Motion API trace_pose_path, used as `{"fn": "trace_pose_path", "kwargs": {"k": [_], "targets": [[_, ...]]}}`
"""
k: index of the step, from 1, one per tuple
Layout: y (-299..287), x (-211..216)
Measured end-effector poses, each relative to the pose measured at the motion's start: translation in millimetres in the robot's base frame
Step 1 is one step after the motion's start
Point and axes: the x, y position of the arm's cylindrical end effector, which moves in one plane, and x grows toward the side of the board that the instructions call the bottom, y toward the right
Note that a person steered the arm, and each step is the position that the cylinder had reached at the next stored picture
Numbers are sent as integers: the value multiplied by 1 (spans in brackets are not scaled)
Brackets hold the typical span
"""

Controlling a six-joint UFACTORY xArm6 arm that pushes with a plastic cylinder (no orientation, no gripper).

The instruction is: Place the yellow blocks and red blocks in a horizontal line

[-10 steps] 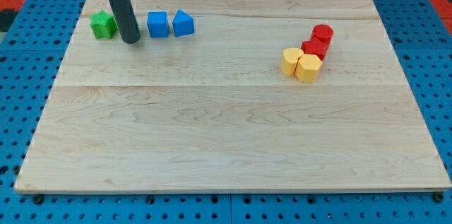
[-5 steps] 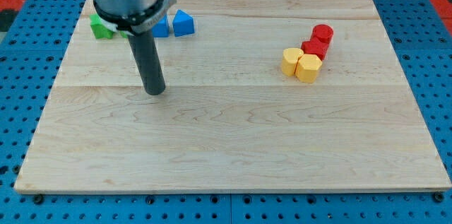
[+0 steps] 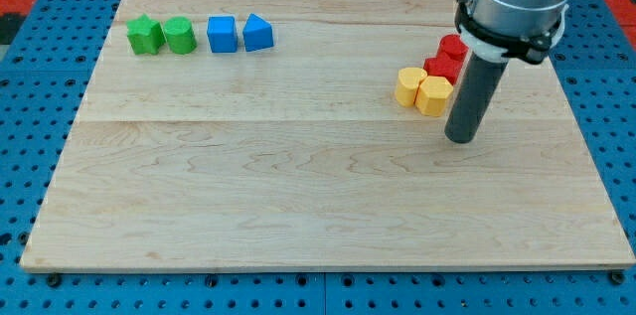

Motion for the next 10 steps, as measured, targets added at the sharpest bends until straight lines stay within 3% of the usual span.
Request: {"fn": "trace_pose_path", "kwargs": {"k": [1,2,3,4,5,6,7,8,9,10], "targets": [[-4,-27],[-60,-53],[-69,-69],[-72,-35],[-11,-33],[-10,-68],[-31,-76],[9,-58],[66,-69],[79,-155]]}}
